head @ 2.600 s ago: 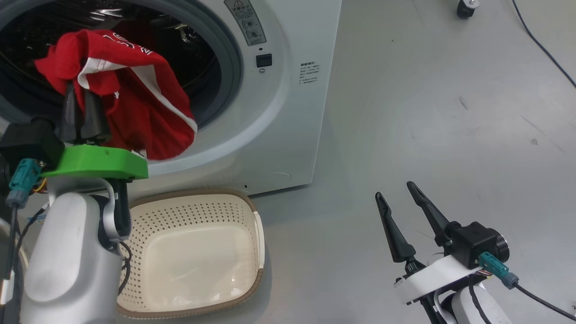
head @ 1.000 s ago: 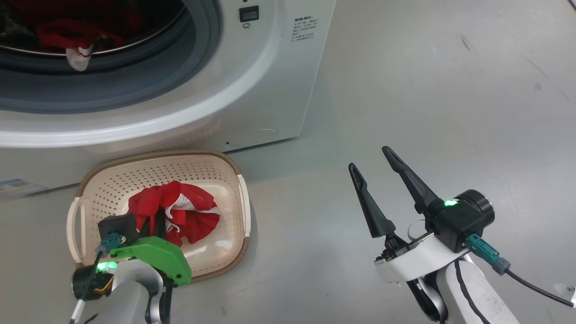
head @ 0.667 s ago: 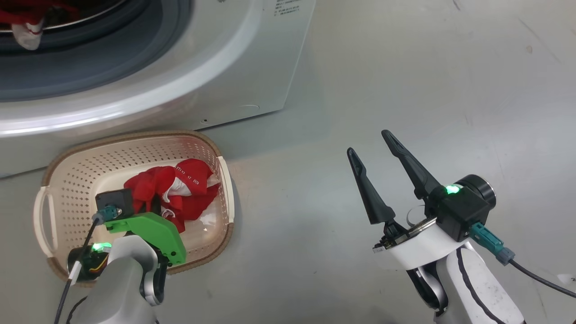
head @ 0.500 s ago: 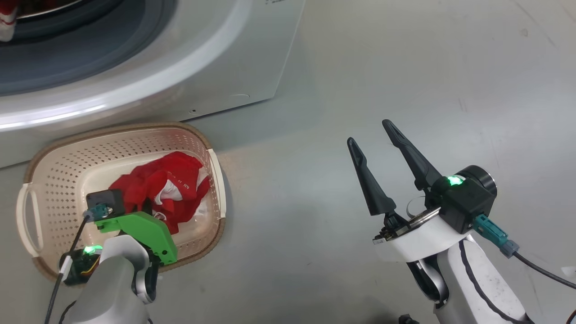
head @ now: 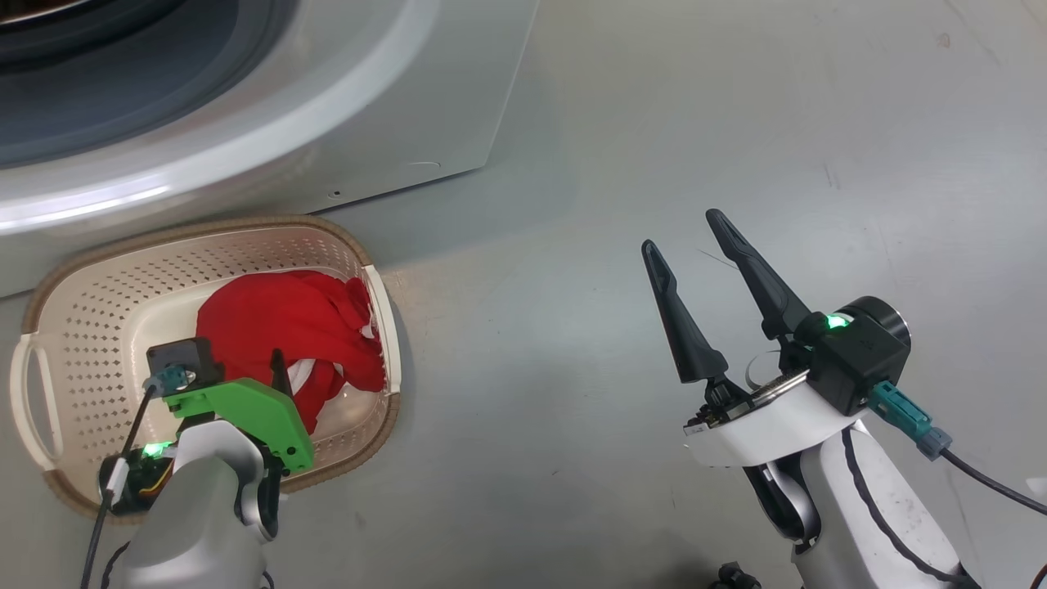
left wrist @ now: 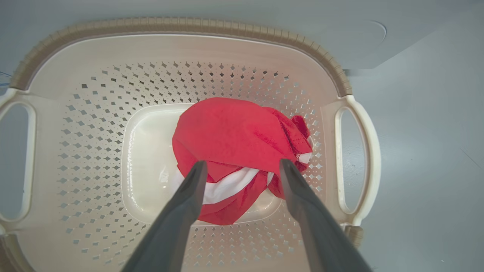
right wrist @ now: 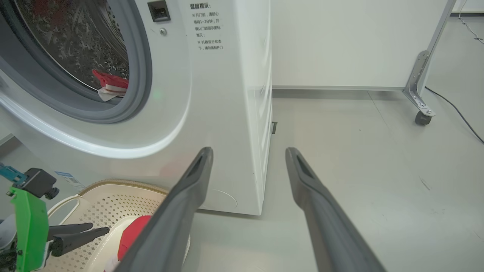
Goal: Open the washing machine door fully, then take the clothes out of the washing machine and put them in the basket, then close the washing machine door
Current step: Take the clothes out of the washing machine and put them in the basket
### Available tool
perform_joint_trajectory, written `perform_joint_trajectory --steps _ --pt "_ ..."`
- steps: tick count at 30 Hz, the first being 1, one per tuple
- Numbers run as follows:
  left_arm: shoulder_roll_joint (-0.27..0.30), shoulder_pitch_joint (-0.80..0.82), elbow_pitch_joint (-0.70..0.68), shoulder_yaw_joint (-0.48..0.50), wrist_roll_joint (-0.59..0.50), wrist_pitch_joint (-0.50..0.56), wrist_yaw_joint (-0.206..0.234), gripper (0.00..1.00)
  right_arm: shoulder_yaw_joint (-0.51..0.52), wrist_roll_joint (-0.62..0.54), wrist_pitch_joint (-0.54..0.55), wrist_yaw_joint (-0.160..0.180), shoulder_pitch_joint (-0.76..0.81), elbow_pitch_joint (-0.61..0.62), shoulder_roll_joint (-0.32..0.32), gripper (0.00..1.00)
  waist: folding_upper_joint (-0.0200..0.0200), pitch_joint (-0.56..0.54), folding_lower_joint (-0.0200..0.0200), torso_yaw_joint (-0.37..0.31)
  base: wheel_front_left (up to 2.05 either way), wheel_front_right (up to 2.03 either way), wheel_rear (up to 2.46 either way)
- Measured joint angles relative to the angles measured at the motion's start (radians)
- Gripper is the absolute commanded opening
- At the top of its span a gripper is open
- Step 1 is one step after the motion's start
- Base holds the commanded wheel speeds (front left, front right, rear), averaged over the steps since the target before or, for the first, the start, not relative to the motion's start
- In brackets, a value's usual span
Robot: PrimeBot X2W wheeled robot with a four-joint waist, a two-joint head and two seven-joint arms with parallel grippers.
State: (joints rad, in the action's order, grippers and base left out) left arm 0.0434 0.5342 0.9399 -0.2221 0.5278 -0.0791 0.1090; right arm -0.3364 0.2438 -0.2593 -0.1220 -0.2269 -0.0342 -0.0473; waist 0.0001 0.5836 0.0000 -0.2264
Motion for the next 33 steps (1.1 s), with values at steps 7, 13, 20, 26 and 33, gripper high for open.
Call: perform_joint_trajectory --steps 7,13,20,26,33 --pt "-0.001 0.0 0.029 0.006 0.0 -0.084 -0.001 1.0 -0.001 0.004 0.0 0.0 -0.009 -0.016 0.0 1.0 0.0 -0.027 0.0 0.001 0.0 0.0 0.0" --pt "-0.002 -0.001 0.042 0.005 -0.001 -0.148 -0.017 1.0 0.009 0.011 0.0 0.0 -0.006 -0.039 0.0 1.0 0.0 -0.069 0.0 0.007 0.0 0.0 0.0" --pt "-0.005 -0.002 0.019 0.0 -0.002 -0.17 -0.036 1.0 0.032 0.01 0.0 0.0 0.013 -0.058 0.0 1.0 0.0 -0.122 0.0 0.025 0.0 0.0 0.0" --pt "-0.008 -0.014 -0.027 -0.011 -0.018 -0.17 -0.052 1.0 0.047 0.001 0.0 0.0 0.044 -0.079 0.0 1.0 0.0 -0.183 0.0 0.052 0.0 0.0 0.0" --pt "-0.011 -0.04 -0.193 -0.01 -0.059 -0.17 -0.058 1.0 0.072 0.0 0.0 0.0 0.085 -0.094 0.0 1.0 0.0 -0.264 0.0 0.095 0.0 0.0 0.0"
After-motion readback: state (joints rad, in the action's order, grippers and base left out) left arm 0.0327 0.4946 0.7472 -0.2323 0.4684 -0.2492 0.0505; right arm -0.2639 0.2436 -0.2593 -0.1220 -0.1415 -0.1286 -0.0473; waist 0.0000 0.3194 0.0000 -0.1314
